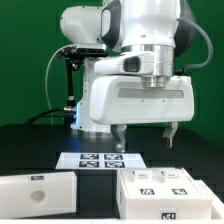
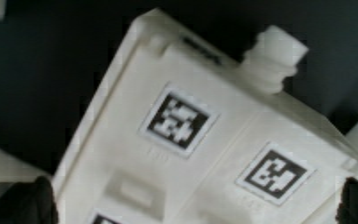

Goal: Assemble cabinet

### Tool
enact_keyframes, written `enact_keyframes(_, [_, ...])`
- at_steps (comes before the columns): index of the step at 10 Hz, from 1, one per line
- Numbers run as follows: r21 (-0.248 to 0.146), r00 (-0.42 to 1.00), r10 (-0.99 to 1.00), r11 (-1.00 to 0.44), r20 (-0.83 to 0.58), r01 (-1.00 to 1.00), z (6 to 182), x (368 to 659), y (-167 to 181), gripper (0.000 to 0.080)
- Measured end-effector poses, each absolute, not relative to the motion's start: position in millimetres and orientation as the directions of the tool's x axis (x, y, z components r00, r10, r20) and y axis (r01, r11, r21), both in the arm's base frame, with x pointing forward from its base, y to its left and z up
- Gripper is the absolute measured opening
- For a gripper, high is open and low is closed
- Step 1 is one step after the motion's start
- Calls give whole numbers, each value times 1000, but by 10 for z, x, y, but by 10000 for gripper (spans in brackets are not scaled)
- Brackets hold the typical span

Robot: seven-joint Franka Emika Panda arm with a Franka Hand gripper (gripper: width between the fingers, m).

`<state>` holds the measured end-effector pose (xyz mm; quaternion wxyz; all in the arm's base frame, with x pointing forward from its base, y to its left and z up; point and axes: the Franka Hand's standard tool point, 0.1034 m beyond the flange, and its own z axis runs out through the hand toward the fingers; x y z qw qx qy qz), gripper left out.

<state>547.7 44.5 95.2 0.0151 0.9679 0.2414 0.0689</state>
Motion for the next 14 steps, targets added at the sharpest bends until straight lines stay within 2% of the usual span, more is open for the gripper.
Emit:
enact_keyframes(2, [1,957,180,-983,226,185,900,5185,549,797])
enact_keyframes(3, [-20,963,131,-990,233,140,842,5106,514,797])
enact_keyframes(4, [-45,973,52,-997,226,64,855,5127,525,797])
enact_keyframes(6, [-52,970,36,-997,240,50,834,5125,538,797])
enact_keyframes(7, [-71,963,-30,-997,266,-12,708,5026,517,797])
enact_keyframes(8, [-73,966,-42,-997,253,-25,583,4953,506,797])
enact_keyframes(14, [-79,963,-38,-997,266,-17,165,5175,536,797])
